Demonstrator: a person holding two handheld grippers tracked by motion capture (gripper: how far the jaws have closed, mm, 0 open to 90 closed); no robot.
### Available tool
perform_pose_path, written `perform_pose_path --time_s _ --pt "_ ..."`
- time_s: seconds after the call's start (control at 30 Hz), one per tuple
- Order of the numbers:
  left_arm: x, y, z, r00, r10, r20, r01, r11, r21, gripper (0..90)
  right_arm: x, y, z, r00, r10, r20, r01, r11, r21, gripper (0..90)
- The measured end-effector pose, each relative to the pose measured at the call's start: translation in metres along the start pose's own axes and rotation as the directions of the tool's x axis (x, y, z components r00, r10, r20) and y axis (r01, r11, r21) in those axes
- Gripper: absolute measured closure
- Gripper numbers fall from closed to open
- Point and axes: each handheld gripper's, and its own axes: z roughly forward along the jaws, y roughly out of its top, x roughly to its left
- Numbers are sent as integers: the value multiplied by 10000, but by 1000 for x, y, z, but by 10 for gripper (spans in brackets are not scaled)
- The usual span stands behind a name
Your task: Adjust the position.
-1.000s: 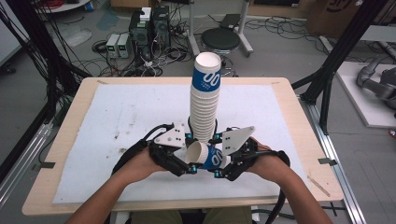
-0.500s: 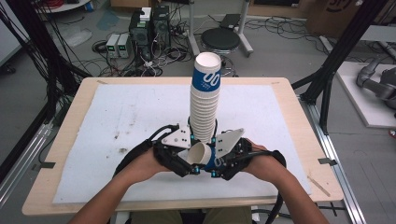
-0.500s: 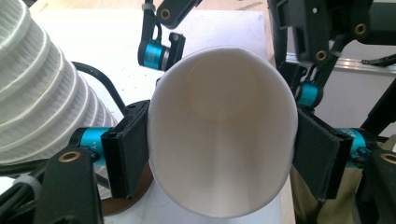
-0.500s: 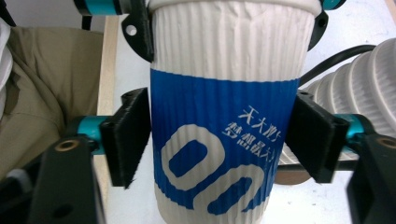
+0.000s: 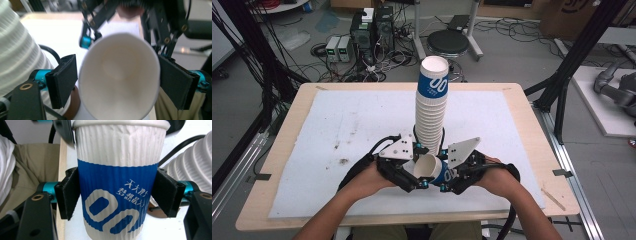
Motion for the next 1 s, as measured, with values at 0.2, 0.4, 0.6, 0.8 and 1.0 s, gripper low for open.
perform_pose_path --time_s 0.2,0.4,0.6,0.8,1.0 --pt "2 -1 -20 9976 -551 -409 467 9818 -1840 163 -1 -15 -4 9970 776 -43 -776 9918 -1016 284" --pt "8 -9 -41 9874 -1138 -1100 800 9586 -2734 162 -3 -36 -8 9871 1584 210 -1518 9708 -1858 284" --pt "10 -24 -53 9747 -1635 -1527 1099 9446 -3094 160 2 -57 -12 9726 2269 504 -2020 9323 -3000 281" --pt "11 -37 -60 9629 -1988 -1823 1310 9355 -3281 160 4 -71 -18 9590 2735 743 -2260 8963 -3815 278" --pt "14 -49 -65 9488 -2333 -2129 1524 9286 -3383 160 7 -83 -24 9457 2997 1261 -2188 8734 -4350 277"
